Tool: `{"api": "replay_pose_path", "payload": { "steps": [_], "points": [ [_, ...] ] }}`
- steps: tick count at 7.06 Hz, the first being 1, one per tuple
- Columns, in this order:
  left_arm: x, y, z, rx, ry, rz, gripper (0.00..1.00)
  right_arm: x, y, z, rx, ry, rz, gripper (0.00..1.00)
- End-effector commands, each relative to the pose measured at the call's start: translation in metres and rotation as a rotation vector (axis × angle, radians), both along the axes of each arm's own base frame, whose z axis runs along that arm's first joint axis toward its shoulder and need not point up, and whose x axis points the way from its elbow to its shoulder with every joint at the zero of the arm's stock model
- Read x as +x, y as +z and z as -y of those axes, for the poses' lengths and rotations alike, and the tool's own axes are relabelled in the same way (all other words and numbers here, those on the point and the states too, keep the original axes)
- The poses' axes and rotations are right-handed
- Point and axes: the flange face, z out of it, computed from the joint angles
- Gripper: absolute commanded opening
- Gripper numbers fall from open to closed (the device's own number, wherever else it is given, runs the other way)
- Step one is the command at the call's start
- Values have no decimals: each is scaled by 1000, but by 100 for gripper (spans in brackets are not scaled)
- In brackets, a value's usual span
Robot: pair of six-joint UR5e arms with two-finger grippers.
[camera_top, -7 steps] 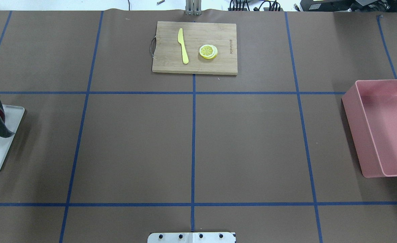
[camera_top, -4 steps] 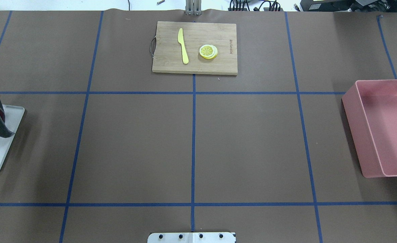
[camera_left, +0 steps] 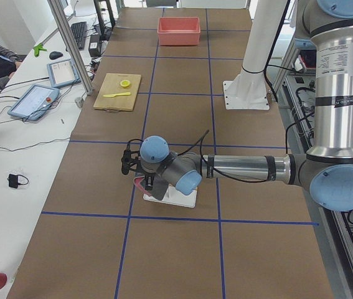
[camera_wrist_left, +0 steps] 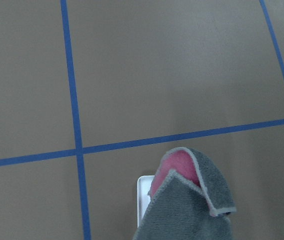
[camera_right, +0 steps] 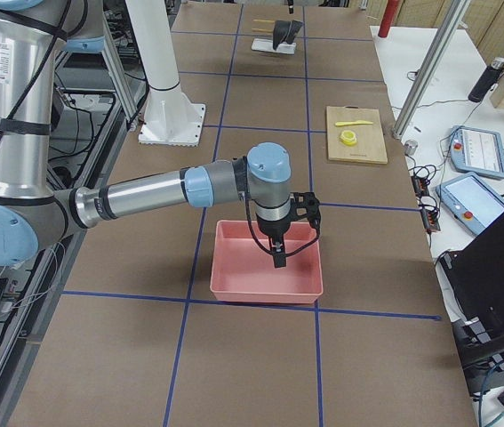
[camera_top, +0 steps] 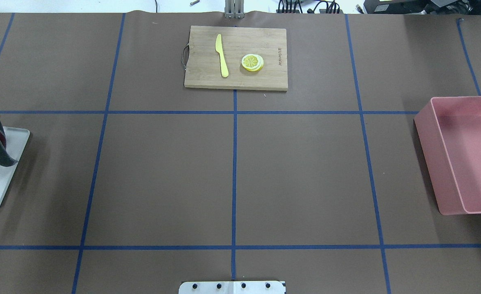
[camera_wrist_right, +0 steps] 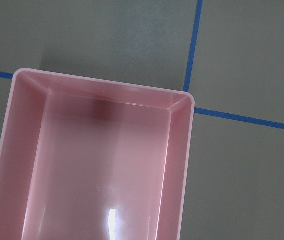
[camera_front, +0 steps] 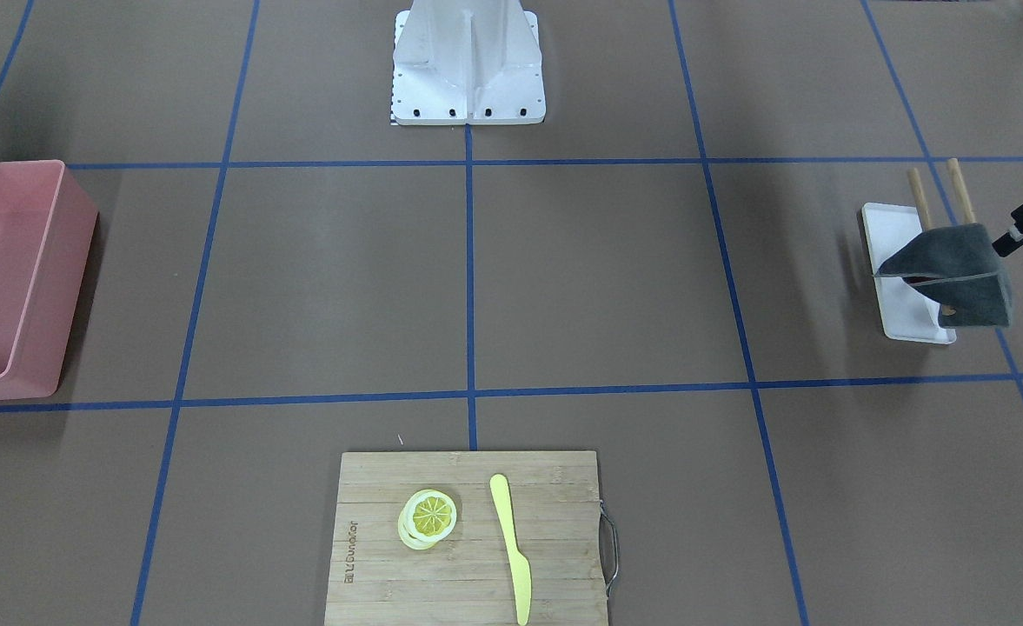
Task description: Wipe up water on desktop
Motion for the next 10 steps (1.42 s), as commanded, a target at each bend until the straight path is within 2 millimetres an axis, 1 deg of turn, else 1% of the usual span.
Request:
{"api": "replay_pose_path", "payload": {
  "steps": [1, 4, 6, 8, 9, 10],
  "points": [
    [14, -2, 7, 5, -6, 9, 77, 0, 1, 0, -3, 0, 1, 100],
    [17, -2, 10, 11, 1, 9, 56, 0, 2, 0, -6, 0, 1, 100],
    [19, 0, 8, 30, 10, 9, 54, 0, 2, 0, -4, 0, -1, 100],
    [19, 18, 7, 42, 10, 5, 54, 0, 4, 1, -9, 0, -1, 100],
    [19, 18, 7, 40, 9, 4, 51, 0, 5, 1, -9, 0, -1, 100],
    [19, 15, 7, 38, 3, 1, 46, 0, 5, 1, -9, 0, -1, 100]
  ]
}}
